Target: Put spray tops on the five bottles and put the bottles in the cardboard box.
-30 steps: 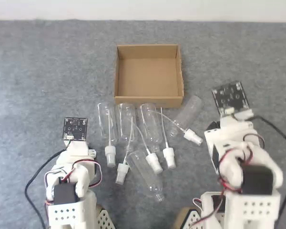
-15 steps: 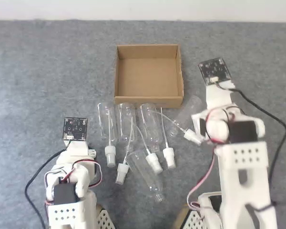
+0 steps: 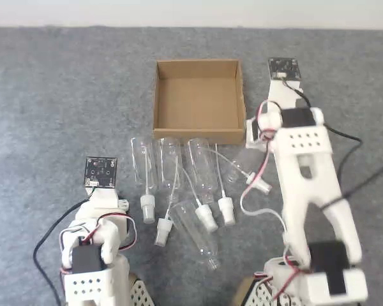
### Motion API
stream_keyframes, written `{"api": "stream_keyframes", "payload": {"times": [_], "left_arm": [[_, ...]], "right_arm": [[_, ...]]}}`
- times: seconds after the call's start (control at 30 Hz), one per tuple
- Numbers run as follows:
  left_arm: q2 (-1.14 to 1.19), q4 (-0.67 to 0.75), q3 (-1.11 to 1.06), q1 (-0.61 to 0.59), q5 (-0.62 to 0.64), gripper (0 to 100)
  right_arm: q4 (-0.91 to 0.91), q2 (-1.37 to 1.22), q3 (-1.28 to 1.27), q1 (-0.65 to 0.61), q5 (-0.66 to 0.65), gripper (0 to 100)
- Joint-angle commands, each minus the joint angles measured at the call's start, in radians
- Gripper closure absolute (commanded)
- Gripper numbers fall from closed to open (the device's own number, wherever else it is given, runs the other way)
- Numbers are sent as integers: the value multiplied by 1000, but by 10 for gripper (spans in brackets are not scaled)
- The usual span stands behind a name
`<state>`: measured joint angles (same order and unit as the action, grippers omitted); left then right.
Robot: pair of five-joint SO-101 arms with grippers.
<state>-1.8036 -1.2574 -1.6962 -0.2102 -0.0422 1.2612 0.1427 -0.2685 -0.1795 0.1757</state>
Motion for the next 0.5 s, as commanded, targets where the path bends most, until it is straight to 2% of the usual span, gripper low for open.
{"api": "stream_keyframes", "payload": {"times": [0.0,0.27,0.47], "left_arm": [[-21,-6,12,-2,-3,985],[-21,-6,12,-2,-3,985],[-21,-6,12,-2,-3,985]], "right_arm": [[-44,-108,130,-5,110,806],[-122,-283,201,-1,187,806],[-185,-343,201,-1,298,806]]}}
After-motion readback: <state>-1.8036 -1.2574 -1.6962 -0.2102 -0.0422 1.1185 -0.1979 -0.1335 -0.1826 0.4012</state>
